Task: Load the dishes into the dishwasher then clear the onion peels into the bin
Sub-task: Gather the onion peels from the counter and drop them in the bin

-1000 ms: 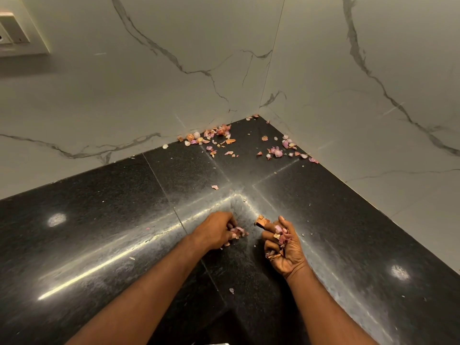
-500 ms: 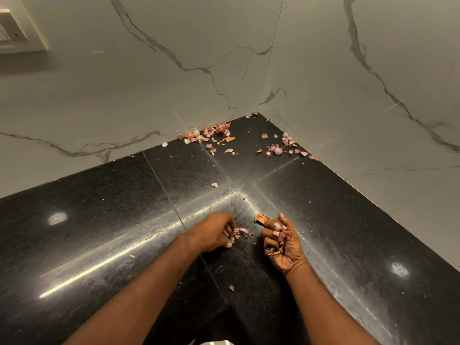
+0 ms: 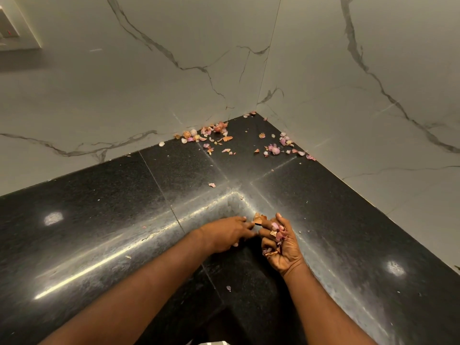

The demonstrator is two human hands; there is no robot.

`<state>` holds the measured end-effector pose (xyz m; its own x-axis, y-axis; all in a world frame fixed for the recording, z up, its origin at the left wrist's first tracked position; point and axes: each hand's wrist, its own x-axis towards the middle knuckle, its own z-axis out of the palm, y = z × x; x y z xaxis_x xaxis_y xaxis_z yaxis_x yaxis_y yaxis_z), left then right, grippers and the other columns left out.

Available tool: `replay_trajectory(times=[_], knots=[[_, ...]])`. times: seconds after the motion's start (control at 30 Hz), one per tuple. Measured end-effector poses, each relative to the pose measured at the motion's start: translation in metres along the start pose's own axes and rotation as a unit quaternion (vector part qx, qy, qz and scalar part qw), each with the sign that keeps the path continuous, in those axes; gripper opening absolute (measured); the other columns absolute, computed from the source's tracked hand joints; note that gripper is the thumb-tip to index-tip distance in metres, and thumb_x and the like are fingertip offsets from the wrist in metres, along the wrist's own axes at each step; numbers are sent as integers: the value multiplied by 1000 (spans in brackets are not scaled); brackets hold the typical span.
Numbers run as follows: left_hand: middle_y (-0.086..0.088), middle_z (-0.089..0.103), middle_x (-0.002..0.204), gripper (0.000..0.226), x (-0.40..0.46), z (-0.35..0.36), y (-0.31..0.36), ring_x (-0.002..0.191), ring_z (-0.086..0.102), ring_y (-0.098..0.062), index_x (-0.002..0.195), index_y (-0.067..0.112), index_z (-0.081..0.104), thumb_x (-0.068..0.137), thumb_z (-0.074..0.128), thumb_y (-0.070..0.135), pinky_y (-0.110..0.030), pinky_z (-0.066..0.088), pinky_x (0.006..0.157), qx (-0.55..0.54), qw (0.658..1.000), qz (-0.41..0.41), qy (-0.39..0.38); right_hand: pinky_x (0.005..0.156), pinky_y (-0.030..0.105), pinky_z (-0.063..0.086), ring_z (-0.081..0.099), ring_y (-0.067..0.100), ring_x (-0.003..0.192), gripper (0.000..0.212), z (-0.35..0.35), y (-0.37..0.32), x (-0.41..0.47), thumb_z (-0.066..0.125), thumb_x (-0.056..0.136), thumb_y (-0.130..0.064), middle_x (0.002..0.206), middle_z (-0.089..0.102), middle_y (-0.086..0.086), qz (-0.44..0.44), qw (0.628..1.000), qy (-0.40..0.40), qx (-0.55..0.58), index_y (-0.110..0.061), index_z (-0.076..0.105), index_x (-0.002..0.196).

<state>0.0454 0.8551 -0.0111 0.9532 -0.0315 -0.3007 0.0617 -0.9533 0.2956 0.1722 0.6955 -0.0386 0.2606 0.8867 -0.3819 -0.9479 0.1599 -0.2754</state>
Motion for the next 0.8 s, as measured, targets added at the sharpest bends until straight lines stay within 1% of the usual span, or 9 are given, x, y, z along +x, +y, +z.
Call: replay_trajectory(times=[0.07, 0.13, 0.2, 0.3, 0.4, 0.5, 0.6, 0.73, 0.8], knots=[[0, 22, 172, 66, -1, -1, 2, 159, 16, -27, 161, 26, 34, 103, 55, 4, -51, 35, 121, 75, 997, 13, -35, 44, 15, 17, 26, 1, 52, 40, 0, -1, 1, 58, 101, -34, 61, 45, -6, 8, 1000, -15, 3, -13, 60, 68], [-2, 28, 170, 57, -6, -2, 4, 158, 21, -24, 160, 22, 37, 107, 47, 6, -49, 36, 121, 109, 993, 31, -18, 43, 15, 20, 26, 1, 54, 31, -1, -1, 1, 76, 91, -29, 62, 45, -7, 6, 1000, -25, -11, -13, 61, 69], [-3, 38, 165, 50, -13, 0, 3, 154, 31, -24, 157, 17, 44, 108, 43, 9, -43, 37, 120, 109, 993, 48, 20, 41, 14, 24, 33, 2, 51, 33, -2, 0, 1, 88, 81, -26, 64, 45, -6, 1, 999, -29, -15, -14, 60, 70], [-2, 50, 158, 44, -25, 4, 1, 146, 42, -22, 151, 13, 52, 108, 46, 14, -36, 42, 114, 82, 994, 42, 54, 39, 14, 31, 42, 3, 52, 36, -5, 0, 1, 92, 78, -25, 70, 49, -5, -15, 1000, -21, -3, -16, 57, 74], [-1, 58, 148, 38, -34, 7, 3, 136, 48, -22, 144, 13, 59, 109, 46, 19, -39, 51, 103, 82, 994, 21, 70, 39, 14, 32, 44, 3, 52, 38, -7, 0, 0, 91, 79, -24, 72, 50, -5, -12, 1000, -27, 9, -17, 54, 77], [-3, 62, 134, 31, -44, 14, 7, 123, 51, -23, 132, 12, 63, 108, 45, 20, -41, 56, 88, 99, 992, -14, 76, 40, 13, 28, 42, 3, 51, 33, -4, -3, -2, 92, 77, -25, 69, 49, -6, -8, 999, -31, -10, -14, 61, 72], [-4, 61, 120, 24, -59, 24, 7, 113, 52, -23, 120, 11, 64, 108, 44, 19, -40, 54, 82, 89, 990, -46, 103, 41, 12, 23, 40, 2, 50, 31, 2, -2, -5, 73, 91, -31, 66, 47, -7, -7, 1000, -7, -17, -14, 62, 67], [5, 67, 115, 25, -89, 44, -4, 111, 56, -17, 115, 22, 70, 100, 53, 14, -37, 52, 90, -16, 975, -126, 180, 41, 13, 20, 39, 2, 49, 44, 8, -4, -8, 51, 100, -38, 66, 48, -9, -3, 1000, 10, -7, -14, 66, 66], [8, 77, 105, 25, -111, 52, -3, 100, 68, -13, 109, 23, 79, 95, 65, 7, -27, 53, 89, -130, 932, -201, 272, 39, 13, 22, 41, 2, 50, 40, 8, -7, -5, 52, 101, -39, 68, 49, -9, 2, 1000, 1, 0, -16, 64, 70]])
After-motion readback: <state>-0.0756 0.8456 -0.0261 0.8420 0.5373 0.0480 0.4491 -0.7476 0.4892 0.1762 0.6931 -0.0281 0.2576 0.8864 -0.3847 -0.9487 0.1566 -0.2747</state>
